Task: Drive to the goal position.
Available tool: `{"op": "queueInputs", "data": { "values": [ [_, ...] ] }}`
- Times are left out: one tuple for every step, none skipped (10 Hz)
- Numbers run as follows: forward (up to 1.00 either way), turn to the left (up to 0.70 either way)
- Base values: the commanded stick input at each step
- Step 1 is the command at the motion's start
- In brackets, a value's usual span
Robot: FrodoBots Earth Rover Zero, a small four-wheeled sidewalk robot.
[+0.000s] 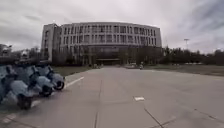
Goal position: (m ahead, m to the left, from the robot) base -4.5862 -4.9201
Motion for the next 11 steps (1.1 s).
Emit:
{"op": "queueInputs", "data": {
  "values": [
    [0.7,0.0],
    [0.7,0.0],
    [0.7,0.0],
    [0.7,0.0],
    [0.7,0.0],
    [0.7,0.0],
    [0.7,0.0],
    [0.7,0.0],
    [0.7,0.0],
    [0.7,0.0],
    [0.7,0.0]
  ]
}}
